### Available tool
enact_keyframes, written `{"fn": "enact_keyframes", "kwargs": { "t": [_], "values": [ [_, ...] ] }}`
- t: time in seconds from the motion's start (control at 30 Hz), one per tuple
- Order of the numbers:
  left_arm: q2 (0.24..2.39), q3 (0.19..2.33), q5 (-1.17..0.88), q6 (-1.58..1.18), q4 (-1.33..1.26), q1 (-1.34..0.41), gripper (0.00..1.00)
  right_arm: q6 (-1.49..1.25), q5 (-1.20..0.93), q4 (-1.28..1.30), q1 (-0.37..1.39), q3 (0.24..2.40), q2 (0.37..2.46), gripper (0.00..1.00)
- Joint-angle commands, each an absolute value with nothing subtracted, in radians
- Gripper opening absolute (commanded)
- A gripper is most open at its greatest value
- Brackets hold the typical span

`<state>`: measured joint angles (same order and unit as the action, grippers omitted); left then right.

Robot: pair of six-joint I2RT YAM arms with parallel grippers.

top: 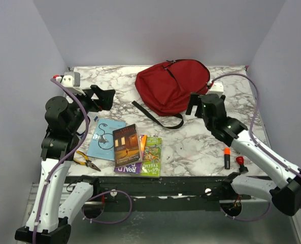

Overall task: Pack the student bag
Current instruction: Adjust the student bag at the center of the board.

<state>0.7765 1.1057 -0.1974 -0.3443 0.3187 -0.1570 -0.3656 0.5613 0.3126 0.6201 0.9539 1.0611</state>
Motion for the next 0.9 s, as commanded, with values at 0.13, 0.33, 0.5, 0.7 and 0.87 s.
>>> {"fn": "enact_keyframes", "kwargs": {
  "t": [0.13, 0.33, 0.5, 0.7, 0.87],
  "values": [
    [0.796, 1.073, -0.141, -0.393, 0.308, -0.148, 0.99, -0.39, 0.488, 0.161, 0.605, 1.033, 1.332, 1.0],
    [0.778, 1.021, -0.218, -0.374, 0.267, -0.139, 0.99, -0.531, 0.183, 0.078, 0.367, 1.034, 1.457, 1.0],
    [0.839, 1.025, -0.38, -0.398, 0.255, -0.138, 0.99, -0.592, 0.064, 0.056, 0.221, 1.104, 1.58, 1.0],
    [1.001, 1.057, -0.561, -0.475, 0.285, -0.137, 0.99, -0.707, -0.104, 0.01, 0.066, 1.195, 1.739, 1.0],
    [1.17, 1.111, -0.744, -0.531, 0.344, -0.137, 0.99, -0.742, -0.191, -0.04, 0.053, 1.306, 1.893, 1.0]
  ]
}}
